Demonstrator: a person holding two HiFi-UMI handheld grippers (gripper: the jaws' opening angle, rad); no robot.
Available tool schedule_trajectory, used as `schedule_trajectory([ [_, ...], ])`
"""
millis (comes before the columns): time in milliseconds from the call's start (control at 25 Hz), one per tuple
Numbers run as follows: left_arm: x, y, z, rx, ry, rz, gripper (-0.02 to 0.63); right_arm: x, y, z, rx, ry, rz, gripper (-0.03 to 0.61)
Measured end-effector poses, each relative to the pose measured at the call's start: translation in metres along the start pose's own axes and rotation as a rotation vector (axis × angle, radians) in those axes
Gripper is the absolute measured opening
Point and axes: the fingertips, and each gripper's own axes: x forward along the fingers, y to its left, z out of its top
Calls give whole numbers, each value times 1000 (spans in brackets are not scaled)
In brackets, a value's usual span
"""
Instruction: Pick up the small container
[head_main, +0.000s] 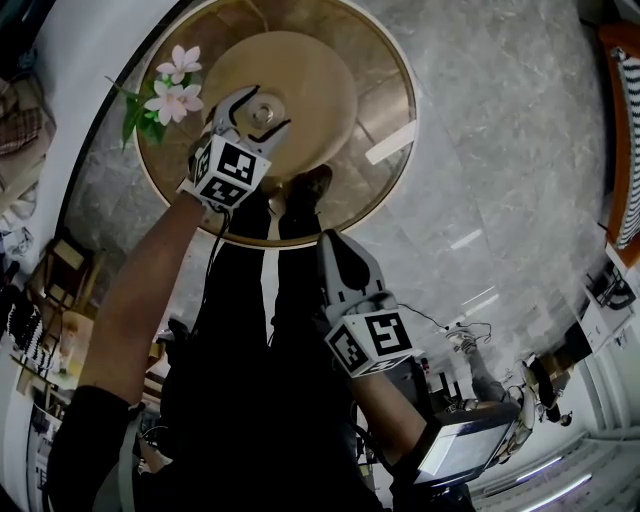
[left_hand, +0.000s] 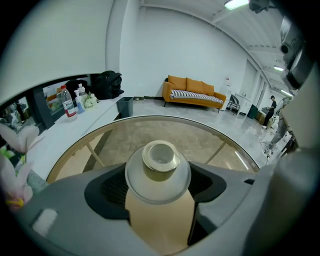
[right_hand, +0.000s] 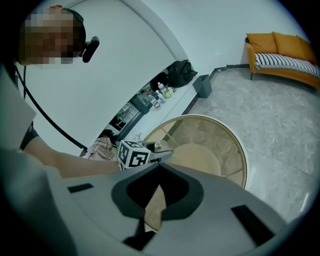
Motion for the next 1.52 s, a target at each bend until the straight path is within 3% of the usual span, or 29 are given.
schedule_trajectory([
  [720, -27, -5, 5, -7, 19, 3, 331, -6, 8, -4, -2, -3, -6, 5],
  [1520, -205, -49, 121, -4, -87, 30, 331, -77, 85, 82, -165, -180, 46, 6],
])
